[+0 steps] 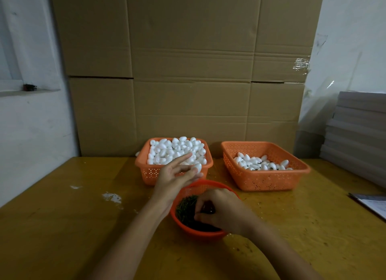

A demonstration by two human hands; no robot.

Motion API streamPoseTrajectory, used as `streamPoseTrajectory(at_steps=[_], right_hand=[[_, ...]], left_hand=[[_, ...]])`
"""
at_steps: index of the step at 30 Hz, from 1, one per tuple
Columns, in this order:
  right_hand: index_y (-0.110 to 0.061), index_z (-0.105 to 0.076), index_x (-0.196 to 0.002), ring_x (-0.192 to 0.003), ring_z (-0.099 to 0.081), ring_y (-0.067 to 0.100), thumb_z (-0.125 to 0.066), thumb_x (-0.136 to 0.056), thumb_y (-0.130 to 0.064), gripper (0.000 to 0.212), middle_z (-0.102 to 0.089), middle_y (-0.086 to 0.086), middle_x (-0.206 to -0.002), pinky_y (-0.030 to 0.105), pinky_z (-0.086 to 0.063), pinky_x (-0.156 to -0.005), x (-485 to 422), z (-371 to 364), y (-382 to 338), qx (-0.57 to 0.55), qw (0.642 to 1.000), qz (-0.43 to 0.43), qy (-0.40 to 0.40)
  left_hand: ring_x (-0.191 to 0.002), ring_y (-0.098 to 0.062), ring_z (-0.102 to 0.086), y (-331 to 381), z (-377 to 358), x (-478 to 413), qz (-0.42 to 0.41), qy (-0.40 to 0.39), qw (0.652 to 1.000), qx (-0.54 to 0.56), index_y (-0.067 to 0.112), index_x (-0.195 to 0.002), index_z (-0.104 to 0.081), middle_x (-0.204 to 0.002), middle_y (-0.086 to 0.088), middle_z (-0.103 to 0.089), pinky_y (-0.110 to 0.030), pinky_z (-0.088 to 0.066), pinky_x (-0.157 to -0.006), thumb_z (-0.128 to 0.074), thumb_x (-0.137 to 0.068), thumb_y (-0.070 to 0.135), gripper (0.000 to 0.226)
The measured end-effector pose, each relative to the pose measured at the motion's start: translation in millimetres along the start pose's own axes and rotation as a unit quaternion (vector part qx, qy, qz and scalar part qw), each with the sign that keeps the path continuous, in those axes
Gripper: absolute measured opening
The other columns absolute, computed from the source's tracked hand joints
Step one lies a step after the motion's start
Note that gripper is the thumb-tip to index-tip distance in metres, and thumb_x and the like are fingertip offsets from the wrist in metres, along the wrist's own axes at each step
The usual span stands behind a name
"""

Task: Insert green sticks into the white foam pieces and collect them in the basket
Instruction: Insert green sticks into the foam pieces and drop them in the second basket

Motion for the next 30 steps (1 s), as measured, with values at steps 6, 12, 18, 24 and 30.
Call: streamPoseTrajectory(at_steps=[6,12,18,24,30], right_hand=[[-0.018,-0.061,-0.104,-0.086,-0.069,0.009,-0.062,-0.104,-0.023,0.006,-0.074,-0.008,-0.097,0.035,-0.055,-0.081,2,1,-1,-0.086,0.993,-0.052,0.059],[-0.013,-0.05,-0.11,-0.07,-0.072,0.015,-0.054,-0.109,-0.021,0.008,-0.077,-0.001,-0.093,0.021,-0.051,-0.061,3,2,0,-0.145,0.982,-0.09,0.081],[-0.015,-0.05,-0.11,-0.071,-0.071,0.014,-0.057,-0.107,-0.019,0.008,-0.076,-0.001,-0.092,0.024,-0.054,-0.063,4,1,1,-0.151,0.98,-0.096,0.086],[-0.017,-0.051,-0.107,-0.07,-0.07,0.014,-0.059,-0.106,-0.019,0.008,-0.076,-0.001,-0.091,0.021,-0.051,-0.061,3,1,1,-0.151,0.98,-0.092,0.087],[-0.016,-0.052,-0.107,-0.07,-0.071,0.015,-0.06,-0.106,-0.018,0.008,-0.076,0.001,-0.091,0.025,-0.053,-0.061,3,0,3,-0.159,0.979,-0.092,0.092]], left_hand=[[-0.112,-0.031,-0.075,-1,5,-2,0.014,-0.01,0.999,0.05,0.017,-0.122,-0.076,-0.121,-0.015,-0.077,-0.03,-0.061,-0.092,-0.074,-0.091,0.021,0.031],[-0.116,-0.033,-0.073,-3,7,-4,0.019,-0.013,0.996,0.085,0.02,-0.115,-0.079,-0.123,-0.013,-0.076,-0.031,-0.06,-0.093,-0.075,-0.089,0.025,0.027],[-0.118,-0.035,-0.072,-4,10,-5,0.019,-0.019,0.993,0.111,0.013,-0.119,-0.076,-0.124,-0.019,-0.074,-0.034,-0.06,-0.096,-0.073,-0.095,0.016,0.024],[-0.121,-0.036,-0.07,-4,12,-4,0.011,-0.031,0.994,0.103,0.002,-0.121,-0.071,-0.126,-0.022,-0.072,-0.04,-0.056,-0.104,-0.07,-0.094,0.002,0.027],[-0.122,-0.036,-0.07,-4,11,-3,0.007,-0.035,0.995,0.092,0.002,-0.112,-0.073,-0.127,-0.021,-0.072,-0.041,-0.055,-0.106,-0.065,-0.093,-0.012,0.025]])
Point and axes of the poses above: each hand's wrist, its own x-axis away from the middle knuckle, its own z-axis out of the back of the hand, y = z × x, the point moved 1 cm from there along -x, towards the middle knuckle
